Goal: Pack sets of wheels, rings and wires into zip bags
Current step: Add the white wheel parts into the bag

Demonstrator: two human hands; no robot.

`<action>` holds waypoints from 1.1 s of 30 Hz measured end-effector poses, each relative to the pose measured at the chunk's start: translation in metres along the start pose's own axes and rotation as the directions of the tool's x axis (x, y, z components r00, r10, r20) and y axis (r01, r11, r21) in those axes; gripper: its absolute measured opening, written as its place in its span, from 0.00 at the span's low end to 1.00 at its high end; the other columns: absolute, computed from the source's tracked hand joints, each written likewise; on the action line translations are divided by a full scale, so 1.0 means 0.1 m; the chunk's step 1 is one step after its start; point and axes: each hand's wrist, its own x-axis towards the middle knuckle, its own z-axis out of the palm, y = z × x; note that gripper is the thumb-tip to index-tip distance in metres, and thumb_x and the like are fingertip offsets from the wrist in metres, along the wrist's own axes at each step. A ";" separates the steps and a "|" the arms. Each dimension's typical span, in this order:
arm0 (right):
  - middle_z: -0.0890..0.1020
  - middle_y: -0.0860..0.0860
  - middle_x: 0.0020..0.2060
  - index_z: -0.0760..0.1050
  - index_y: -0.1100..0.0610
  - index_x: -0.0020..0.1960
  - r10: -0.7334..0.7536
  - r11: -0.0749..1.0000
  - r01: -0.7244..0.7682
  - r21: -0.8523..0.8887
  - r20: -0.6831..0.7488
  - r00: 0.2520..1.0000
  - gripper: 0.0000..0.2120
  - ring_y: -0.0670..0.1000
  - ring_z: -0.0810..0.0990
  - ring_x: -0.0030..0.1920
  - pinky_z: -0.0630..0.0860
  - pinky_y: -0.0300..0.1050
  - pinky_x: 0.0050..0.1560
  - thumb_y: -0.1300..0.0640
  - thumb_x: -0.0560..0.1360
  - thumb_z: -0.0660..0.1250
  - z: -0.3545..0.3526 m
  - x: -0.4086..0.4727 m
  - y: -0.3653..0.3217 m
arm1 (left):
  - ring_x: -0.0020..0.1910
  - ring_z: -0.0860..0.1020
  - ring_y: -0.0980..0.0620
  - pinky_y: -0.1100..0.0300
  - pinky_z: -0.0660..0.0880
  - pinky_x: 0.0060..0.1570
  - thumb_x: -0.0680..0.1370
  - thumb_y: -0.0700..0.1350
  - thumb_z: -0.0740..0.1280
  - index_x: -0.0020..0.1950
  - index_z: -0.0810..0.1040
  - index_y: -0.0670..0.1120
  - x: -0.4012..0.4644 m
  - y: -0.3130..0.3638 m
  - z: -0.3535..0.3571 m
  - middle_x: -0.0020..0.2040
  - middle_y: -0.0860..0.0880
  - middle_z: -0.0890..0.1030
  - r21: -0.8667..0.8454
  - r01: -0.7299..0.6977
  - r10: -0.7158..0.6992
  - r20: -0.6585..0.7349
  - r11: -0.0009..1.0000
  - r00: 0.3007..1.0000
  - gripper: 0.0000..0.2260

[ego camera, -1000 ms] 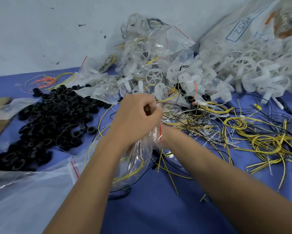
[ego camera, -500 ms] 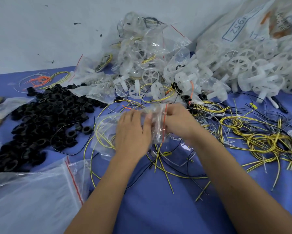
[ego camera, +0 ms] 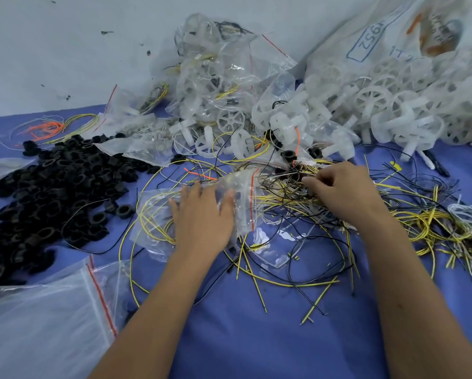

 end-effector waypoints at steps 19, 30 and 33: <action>0.80 0.53 0.36 0.83 0.54 0.44 0.179 0.983 -0.180 -0.029 -0.031 0.983 0.12 0.60 0.79 0.46 0.74 0.50 0.46 0.48 0.80 0.67 -0.03 0.07 0.24 | 0.59 0.69 0.47 0.46 0.75 0.52 0.73 0.38 0.67 0.50 0.78 0.46 -0.08 0.84 0.24 0.54 0.48 0.73 -0.102 -0.596 0.603 0.067 0.797 0.795 0.07; 0.82 0.55 0.34 0.86 0.58 0.46 0.169 0.985 -0.171 -0.003 0.175 0.970 0.11 0.51 0.76 0.34 0.69 0.44 0.34 0.57 0.81 0.66 -0.15 0.02 0.23 | 0.55 0.70 0.49 0.48 0.74 0.51 0.72 0.39 0.67 0.36 0.79 0.49 -0.04 0.62 0.13 0.51 0.52 0.73 -0.087 -0.573 0.578 0.174 0.815 0.797 0.07; 0.84 0.50 0.40 0.85 0.55 0.46 0.142 0.987 -0.156 0.045 0.234 0.962 0.07 0.50 0.80 0.40 0.74 0.44 0.44 0.61 0.78 0.69 -0.20 0.00 0.26 | 0.56 0.70 0.48 0.49 0.73 0.54 0.72 0.39 0.66 0.38 0.81 0.48 0.00 0.54 0.05 0.50 0.51 0.74 0.018 -0.532 0.519 0.193 0.847 0.833 0.07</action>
